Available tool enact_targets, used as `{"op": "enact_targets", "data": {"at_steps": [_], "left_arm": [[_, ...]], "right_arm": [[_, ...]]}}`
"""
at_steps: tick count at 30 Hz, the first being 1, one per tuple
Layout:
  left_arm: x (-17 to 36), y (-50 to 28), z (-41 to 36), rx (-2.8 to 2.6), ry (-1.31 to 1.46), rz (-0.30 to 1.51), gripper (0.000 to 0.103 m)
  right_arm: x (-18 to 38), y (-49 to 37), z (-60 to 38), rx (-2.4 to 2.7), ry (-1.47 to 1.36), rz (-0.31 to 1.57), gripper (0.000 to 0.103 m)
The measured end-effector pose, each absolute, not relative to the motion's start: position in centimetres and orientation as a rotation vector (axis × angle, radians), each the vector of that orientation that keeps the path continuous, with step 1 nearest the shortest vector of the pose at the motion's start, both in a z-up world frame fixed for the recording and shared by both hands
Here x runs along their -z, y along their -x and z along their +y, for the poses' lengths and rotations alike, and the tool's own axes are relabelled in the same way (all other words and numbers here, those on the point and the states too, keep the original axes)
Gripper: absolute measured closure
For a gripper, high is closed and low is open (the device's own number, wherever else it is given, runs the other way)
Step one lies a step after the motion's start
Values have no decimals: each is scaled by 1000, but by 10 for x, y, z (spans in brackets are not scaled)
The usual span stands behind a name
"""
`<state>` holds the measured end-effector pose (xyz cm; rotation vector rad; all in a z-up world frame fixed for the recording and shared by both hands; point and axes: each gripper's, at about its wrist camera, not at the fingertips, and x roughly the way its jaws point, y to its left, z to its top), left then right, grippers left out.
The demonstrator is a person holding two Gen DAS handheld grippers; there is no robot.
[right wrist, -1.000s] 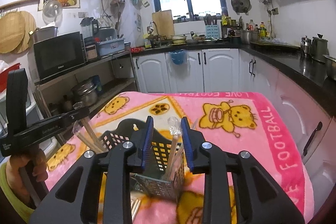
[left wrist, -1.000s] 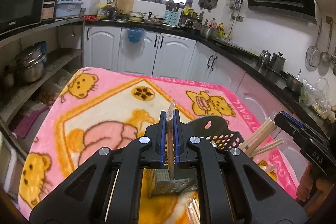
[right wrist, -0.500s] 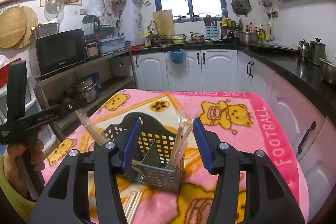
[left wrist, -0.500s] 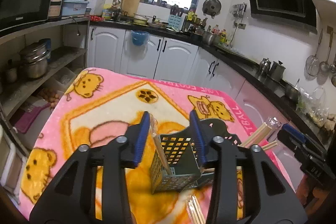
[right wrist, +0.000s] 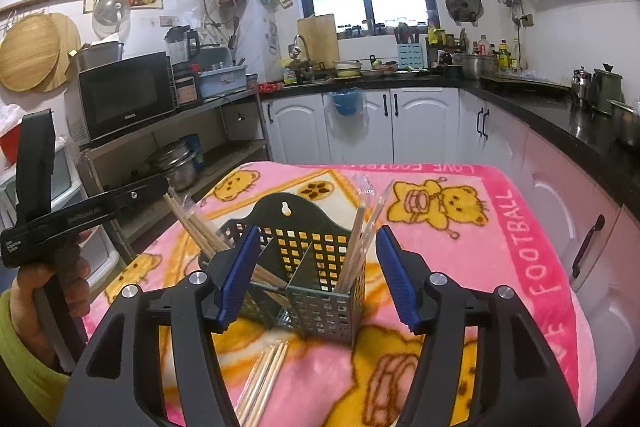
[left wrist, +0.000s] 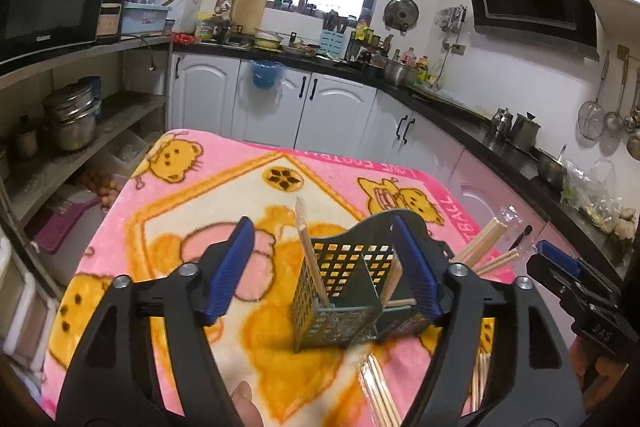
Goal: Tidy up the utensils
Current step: 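Withdraw both open tools back toward the remaining chopsticks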
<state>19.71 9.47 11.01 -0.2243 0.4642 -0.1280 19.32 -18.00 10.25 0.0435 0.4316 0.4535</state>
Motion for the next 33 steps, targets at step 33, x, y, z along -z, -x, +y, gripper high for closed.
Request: {"op": "enact_targets", "data": {"at_steps": [33], "left_arm": [[-91, -137, 78, 168, 223, 474, 11]], "right_arm": [[-86, -151, -199, -457, -57, 469, 35]]}}
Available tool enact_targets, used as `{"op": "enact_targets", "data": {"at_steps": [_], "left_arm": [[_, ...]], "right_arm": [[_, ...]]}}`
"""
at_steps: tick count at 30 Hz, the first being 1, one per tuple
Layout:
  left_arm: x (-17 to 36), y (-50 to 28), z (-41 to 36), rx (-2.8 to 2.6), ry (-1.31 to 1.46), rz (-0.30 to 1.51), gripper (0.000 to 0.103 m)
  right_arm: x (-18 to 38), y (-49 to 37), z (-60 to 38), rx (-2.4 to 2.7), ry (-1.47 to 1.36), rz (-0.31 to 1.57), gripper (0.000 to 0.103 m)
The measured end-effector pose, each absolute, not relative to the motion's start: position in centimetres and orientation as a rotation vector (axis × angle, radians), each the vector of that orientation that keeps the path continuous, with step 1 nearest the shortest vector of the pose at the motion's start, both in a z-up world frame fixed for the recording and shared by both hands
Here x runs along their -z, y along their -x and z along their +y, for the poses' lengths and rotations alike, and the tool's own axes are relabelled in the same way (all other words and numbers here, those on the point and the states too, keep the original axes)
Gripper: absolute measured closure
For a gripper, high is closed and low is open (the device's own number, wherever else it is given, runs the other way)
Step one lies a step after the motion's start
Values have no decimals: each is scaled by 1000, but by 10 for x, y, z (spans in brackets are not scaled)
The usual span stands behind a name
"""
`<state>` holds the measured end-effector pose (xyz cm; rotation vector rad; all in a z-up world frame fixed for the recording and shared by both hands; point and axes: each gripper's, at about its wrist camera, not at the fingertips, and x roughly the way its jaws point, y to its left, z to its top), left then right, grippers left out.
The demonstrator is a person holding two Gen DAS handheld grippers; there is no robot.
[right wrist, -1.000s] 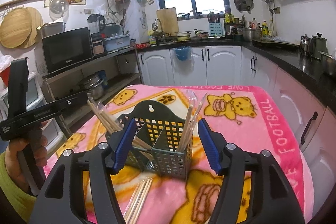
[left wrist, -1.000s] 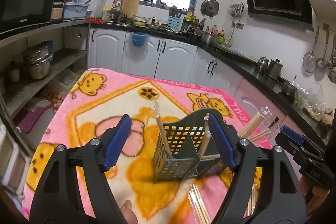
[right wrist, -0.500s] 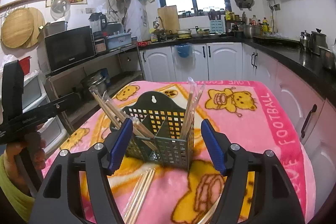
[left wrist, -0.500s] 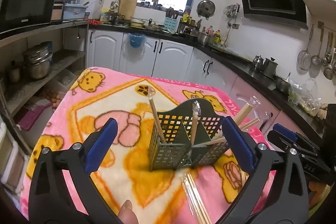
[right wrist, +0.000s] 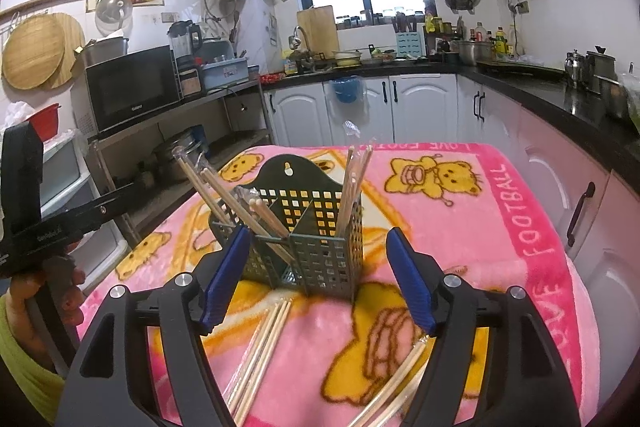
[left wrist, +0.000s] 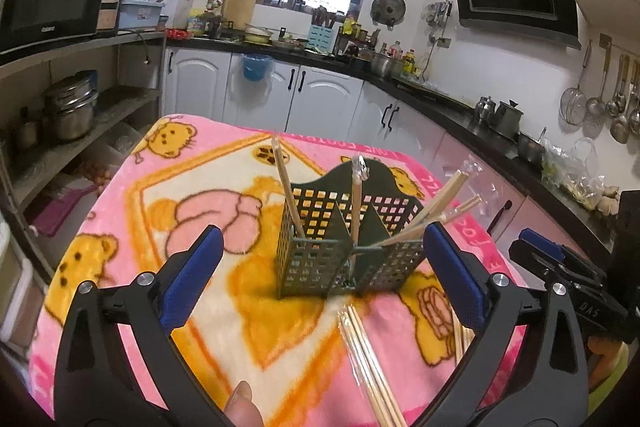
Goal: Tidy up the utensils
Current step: 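Withdraw both open tools back toward the remaining chopsticks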
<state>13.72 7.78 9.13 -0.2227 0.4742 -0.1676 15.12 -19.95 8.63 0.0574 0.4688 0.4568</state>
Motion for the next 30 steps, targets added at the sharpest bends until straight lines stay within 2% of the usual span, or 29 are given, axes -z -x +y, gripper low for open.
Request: {"op": "enact_targets", "data": {"at_steps": [30], "left_arm": [[-46, -132, 43, 222, 194, 596, 11]], "right_arm": [[-42, -132, -217, -420, -64, 571, 34]]}}
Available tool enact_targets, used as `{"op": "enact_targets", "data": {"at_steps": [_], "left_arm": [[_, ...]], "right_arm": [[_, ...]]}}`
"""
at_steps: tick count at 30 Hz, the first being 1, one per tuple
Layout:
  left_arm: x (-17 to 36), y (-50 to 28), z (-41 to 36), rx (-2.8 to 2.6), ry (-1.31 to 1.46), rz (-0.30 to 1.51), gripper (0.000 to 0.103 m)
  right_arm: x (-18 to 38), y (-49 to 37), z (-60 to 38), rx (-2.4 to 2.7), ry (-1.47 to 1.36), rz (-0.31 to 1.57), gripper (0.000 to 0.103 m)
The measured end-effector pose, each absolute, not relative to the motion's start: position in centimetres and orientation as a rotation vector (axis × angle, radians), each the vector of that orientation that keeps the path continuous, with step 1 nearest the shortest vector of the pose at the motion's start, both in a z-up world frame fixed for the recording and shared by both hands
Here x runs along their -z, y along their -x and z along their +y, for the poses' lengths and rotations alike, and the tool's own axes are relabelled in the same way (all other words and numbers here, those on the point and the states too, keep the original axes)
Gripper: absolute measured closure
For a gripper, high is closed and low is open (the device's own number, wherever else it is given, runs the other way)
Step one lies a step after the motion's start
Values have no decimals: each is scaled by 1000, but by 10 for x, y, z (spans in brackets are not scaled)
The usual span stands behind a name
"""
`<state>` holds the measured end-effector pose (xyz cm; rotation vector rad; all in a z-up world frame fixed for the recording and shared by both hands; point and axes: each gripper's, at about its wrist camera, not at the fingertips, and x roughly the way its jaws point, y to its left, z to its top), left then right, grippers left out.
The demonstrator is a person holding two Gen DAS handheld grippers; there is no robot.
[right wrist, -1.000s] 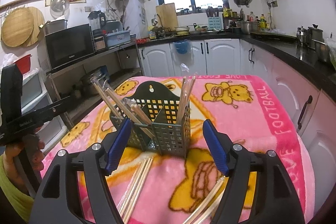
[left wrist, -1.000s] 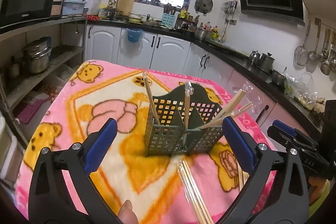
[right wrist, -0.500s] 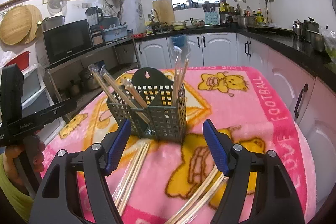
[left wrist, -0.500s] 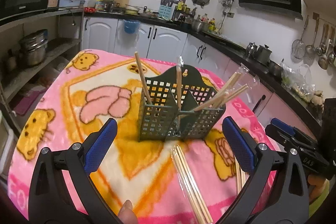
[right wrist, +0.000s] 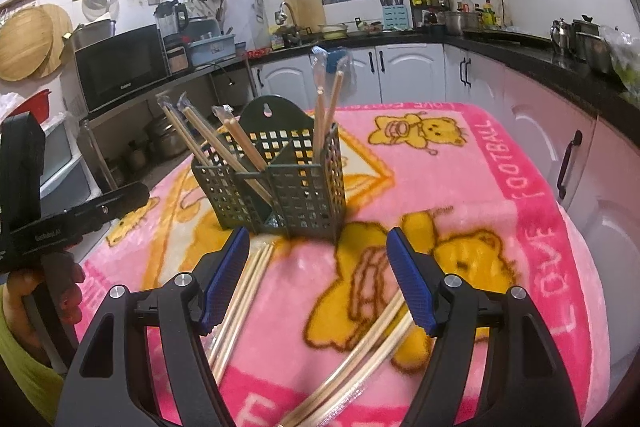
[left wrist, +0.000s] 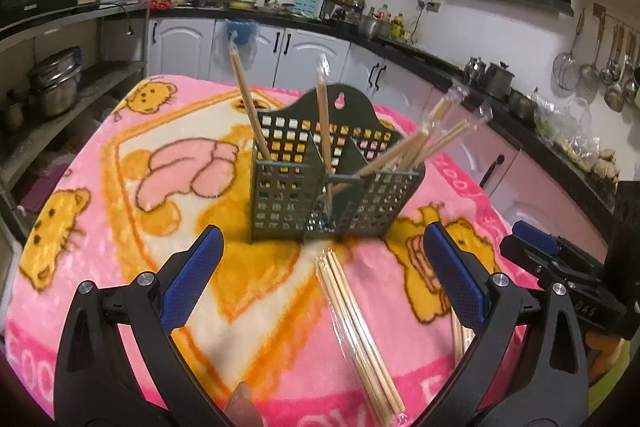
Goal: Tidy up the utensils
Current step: 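Withdraw both open tools back toward the remaining chopsticks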
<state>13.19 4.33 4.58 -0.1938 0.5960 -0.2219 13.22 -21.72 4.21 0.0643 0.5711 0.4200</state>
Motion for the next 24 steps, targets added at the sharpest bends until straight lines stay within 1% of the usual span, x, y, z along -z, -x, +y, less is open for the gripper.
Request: {"op": "enact_targets", "data": {"at_steps": [19, 21, 22, 23, 24], "left_arm": [[-1, -144, 11, 285, 154, 724, 11], [5, -146, 6, 299, 150, 748, 18], [7, -147, 4, 300, 149, 755, 24], [10, -149, 3, 304, 151, 768, 27], [13, -150, 2, 306, 152, 778, 29]], "right_arm": [[-8, -134, -233, -385, -59, 654, 34], [-6, -135, -235, -380, -64, 664, 35], [-5, -136, -236, -380, -66, 667, 35], [-4, -137, -238, -377, -65, 670, 37], [-3, -138, -239, -373, -65, 674, 38]]}}
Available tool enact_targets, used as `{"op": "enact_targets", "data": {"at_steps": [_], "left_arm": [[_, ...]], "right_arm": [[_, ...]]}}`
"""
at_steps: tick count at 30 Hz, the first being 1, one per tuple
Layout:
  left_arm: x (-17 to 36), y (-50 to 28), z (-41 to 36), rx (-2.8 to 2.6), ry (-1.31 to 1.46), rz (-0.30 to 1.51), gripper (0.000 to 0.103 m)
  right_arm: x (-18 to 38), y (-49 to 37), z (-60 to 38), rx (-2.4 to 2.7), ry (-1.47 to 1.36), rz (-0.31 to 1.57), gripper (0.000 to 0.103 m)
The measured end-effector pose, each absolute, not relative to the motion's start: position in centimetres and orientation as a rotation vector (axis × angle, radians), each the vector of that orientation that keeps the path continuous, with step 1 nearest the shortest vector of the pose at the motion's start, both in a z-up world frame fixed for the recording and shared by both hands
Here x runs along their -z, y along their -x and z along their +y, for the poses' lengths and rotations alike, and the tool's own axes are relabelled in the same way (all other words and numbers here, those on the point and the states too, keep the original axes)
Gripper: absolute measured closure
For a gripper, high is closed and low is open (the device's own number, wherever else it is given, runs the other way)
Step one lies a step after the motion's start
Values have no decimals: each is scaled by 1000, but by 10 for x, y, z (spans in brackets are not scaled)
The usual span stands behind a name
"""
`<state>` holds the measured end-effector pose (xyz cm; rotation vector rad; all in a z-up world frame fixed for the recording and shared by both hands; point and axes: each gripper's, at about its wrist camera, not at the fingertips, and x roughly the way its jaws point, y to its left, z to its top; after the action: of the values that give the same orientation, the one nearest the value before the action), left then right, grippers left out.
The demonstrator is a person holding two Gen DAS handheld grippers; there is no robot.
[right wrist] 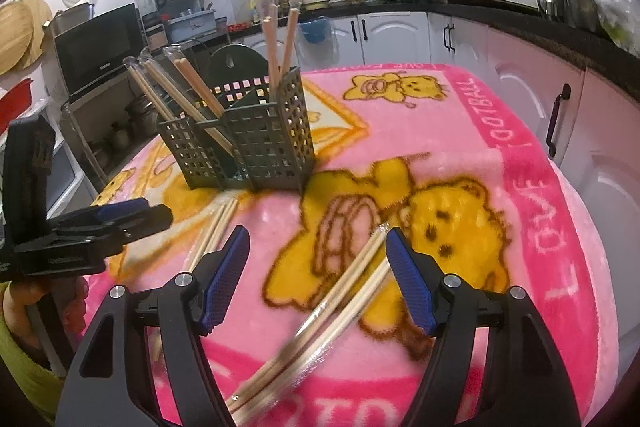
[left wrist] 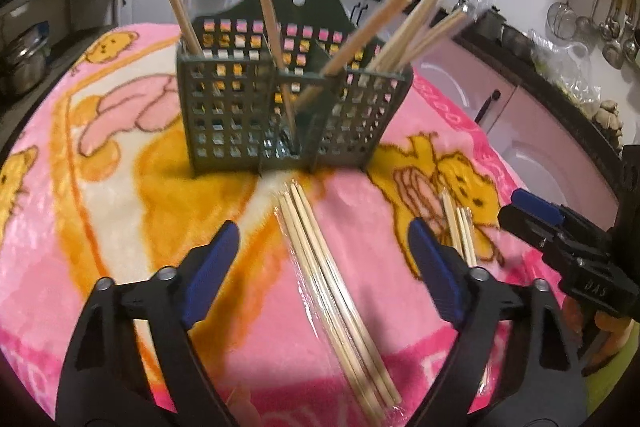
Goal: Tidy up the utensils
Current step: 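Withdraw both open tools back toward the remaining chopsticks, then close the left tool on a wrapped chopstick while the right tool grasps another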
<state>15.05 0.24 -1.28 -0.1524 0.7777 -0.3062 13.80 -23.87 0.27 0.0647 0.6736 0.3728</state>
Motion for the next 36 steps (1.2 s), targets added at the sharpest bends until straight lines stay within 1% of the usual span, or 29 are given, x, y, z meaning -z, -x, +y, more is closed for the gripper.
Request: {"op": "enact_targets", "data": {"at_steps": [1, 2, 3, 6, 8, 11, 13, 16, 22, 25, 34, 36], "left_arm": [[17, -153, 2, 308, 156, 795, 32], [21, -155, 1, 312, 159, 811, 39], [24, -157, 1, 314, 159, 826, 42], [32, -162, 0, 312, 154, 857, 49], [36, -164, 0, 305, 140, 866, 60], [40, -170, 2, 300, 133, 887, 72], [42, -174, 5, 287, 123, 903, 72], [43, -185, 10, 263, 121, 922, 77], [45, -208, 15, 229, 127, 948, 77], [48, -217, 16, 226, 141, 963, 83], [52, -231, 17, 232, 168, 964, 83], [54, -233, 18, 233, 178, 964, 83]], "right_arm": [[-2, -139, -240, -370, -66, 676, 40], [-1, -140, -241, -369, -70, 680, 41], [0, -141, -242, -366, -72, 684, 42], [3, -143, -245, -365, -78, 689, 44], [4, -145, -246, -363, -81, 694, 44], [6, -147, -247, -358, -79, 702, 45], [7, -150, -249, -353, -80, 709, 46], [7, -156, -249, -347, -70, 713, 47], [12, -177, -247, -353, -20, 761, 51], [17, -189, -247, -363, -7, 799, 54], [39, -226, -250, -382, -27, 935, 57], [44, -231, -249, -377, -25, 963, 59]]}}
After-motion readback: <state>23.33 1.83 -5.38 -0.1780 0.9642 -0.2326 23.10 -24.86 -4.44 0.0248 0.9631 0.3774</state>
